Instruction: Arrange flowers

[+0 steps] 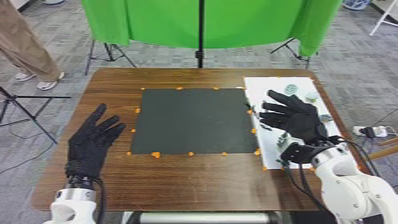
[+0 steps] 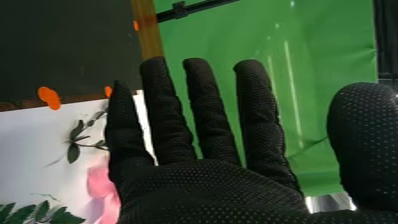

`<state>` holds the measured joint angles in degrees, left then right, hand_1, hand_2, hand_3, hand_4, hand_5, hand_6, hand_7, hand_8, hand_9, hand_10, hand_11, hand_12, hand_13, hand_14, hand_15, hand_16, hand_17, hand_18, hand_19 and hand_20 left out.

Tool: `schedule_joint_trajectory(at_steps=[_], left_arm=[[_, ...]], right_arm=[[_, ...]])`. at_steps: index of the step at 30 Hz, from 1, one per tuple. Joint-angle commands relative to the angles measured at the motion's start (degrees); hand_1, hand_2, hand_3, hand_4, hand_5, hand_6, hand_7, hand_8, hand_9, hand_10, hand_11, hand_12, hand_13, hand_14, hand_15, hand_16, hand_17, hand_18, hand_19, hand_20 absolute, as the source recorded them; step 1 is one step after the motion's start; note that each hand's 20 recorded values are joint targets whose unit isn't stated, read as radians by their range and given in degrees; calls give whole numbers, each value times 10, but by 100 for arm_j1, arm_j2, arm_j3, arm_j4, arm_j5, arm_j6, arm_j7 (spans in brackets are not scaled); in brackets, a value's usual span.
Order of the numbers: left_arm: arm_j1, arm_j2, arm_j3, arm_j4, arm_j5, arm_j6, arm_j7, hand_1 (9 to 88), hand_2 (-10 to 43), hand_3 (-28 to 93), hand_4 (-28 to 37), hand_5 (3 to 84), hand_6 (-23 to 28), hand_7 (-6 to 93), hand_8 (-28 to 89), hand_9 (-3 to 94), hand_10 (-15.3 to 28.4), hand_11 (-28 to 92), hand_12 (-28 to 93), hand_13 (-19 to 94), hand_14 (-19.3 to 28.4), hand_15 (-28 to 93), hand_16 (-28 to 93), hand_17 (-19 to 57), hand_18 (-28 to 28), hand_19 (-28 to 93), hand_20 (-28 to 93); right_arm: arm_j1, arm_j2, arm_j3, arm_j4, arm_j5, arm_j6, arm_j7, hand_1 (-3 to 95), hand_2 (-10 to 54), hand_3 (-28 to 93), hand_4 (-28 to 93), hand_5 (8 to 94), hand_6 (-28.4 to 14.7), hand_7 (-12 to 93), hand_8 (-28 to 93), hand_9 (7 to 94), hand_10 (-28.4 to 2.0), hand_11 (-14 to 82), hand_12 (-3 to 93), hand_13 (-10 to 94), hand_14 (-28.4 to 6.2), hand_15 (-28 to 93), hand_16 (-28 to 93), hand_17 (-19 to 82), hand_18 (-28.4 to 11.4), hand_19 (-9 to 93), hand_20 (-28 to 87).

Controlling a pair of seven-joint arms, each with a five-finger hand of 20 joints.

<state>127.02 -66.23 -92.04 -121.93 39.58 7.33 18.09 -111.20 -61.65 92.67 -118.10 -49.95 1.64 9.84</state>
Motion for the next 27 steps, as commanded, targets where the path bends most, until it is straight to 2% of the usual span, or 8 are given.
schedule_joint_trajectory(at_steps=[1,2,5,8,13,18,19,27], left_arm=[[83,13,46,-8,-35,76,46,258,81,735,-218,314,62,128,-93,328,198,264,136,236,257,547,-70,-90,238,492,224],[77,-24,29,-11,-10,61,-20,258,82,734,-218,313,62,128,-93,328,198,263,135,237,257,547,-70,-90,238,492,225],[103,27,51,-13,-43,88,80,258,82,735,-218,314,62,129,-93,328,198,264,136,236,257,548,-70,-90,238,492,226],[119,138,62,-9,-96,128,205,257,81,736,-216,314,62,129,-93,328,198,265,136,236,256,548,-70,-89,238,492,228],[145,285,89,-43,-176,209,369,257,78,739,-216,316,63,129,-93,329,199,269,137,242,258,556,-70,-89,238,492,230],[115,381,75,-58,-184,228,463,257,78,739,-216,316,63,129,-93,330,198,269,136,241,257,556,-71,-89,238,493,233],[86,334,47,-49,-146,188,386,257,78,739,-216,316,63,129,-93,330,198,269,136,241,257,555,-72,-88,238,494,234],[102,389,56,-55,-175,212,456,258,77,739,-215,317,64,127,-93,330,198,268,135,240,256,556,-73,-88,238,493,236]], right_arm=[[22,-30,-9,-30,-40,15,70,146,97,801,-283,464,23,149,-132,474,-153,127,129,371,-188,250,174,51,-221,431,194],[-13,-18,-7,-72,-113,98,92,146,97,801,-283,464,23,149,-132,474,-153,127,129,371,-188,250,173,50,-221,431,194],[-18,136,-113,-236,-291,564,60,144,97,804,-283,463,23,150,-132,473,-153,127,129,371,-188,251,173,46,-221,433,196],[-33,549,-341,-555,-984,1681,314,159,83,817,-282,474,11,161,-134,490,-157,147,131,384,-190,285,171,52,-225,464,208],[76,1068,-563,-904,-2819,2476,1570,217,51,830,-281,507,-17,175,-143,542,-169,229,128,455,-180,423,119,115,-227,587,227],[-47,1308,-483,-1327,-4580,2151,3228,246,28,801,-261,534,-43,178,-140,588,-189,342,143,536,-167,604,82,194,-235,757,259],[-139,1325,-431,-1407,-4885,1971,3461,252,22,796,-258,539,-46,177,-139,597,-192,357,147,547,-165,624,83,204,-235,774,262],[-227,1442,-757,-1490,-6670,528,4635,307,-18,781,-237,570,-62,164,-129,636,-200,485,178,612,-150,738,97,255,-254,876,260]])
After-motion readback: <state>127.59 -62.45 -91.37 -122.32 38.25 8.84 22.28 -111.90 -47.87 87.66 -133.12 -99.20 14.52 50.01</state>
